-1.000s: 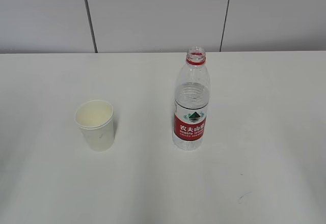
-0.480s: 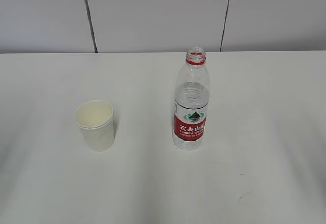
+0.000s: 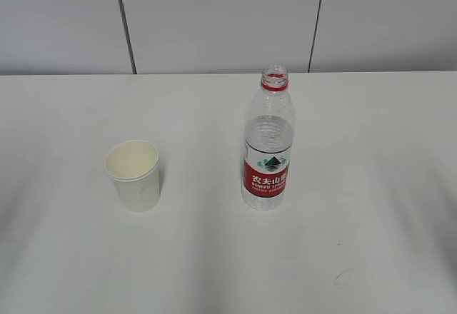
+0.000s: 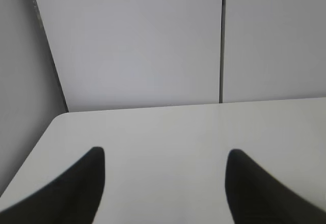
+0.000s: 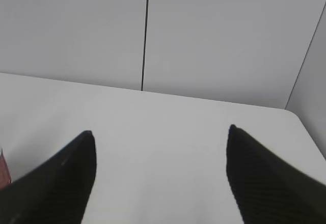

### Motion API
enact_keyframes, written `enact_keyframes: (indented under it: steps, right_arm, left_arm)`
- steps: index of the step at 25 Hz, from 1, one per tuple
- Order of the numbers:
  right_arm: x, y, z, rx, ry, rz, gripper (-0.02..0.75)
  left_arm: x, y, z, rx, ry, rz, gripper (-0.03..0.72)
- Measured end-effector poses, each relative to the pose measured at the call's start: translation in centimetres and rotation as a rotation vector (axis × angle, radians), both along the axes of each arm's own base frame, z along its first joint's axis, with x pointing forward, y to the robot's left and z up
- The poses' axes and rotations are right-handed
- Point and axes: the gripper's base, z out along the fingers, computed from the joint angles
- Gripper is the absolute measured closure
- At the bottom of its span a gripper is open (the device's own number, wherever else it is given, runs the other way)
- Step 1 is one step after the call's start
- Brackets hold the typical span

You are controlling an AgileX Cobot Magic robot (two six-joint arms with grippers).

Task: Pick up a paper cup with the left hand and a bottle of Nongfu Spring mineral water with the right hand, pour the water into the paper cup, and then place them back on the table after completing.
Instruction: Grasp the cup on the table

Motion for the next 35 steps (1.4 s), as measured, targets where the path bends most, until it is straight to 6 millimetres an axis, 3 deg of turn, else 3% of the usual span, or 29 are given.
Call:
enact_keyframes:
  steps: [7, 16, 20, 27, 35]
  right_arm:
    - [1.8, 0.6, -1.0, -0.016, 0.023, 0.066, 0.15]
    - [3.8, 1.7, -2.5, -0.022, 0.037, 0.186, 0.15]
    - [4.5, 2.3, -3.3, -0.025, 0.039, 0.25, 0.15]
    - [5.3, 2.8, -4.5, -0.02, 0.088, 0.302, 0.15]
    - [5.3, 2.8, -4.5, -0.017, 0.089, 0.306, 0.15]
  left_arm:
    - [1.2, -0.2, -0.6, 0.0, 0.018, -0.013, 0.23]
    - [3.0, -2.3, -2.2, 0.039, 0.068, -0.154, 0.23]
    - [4.2, -2.4, -3.5, 0.039, 0.108, -0.156, 0.225]
    - [5.8, -3.5, -6.0, 0.049, 0.175, -0.207, 0.133]
    - [6.7, -5.0, -8.5, 0.035, 0.262, -0.28, 0.121]
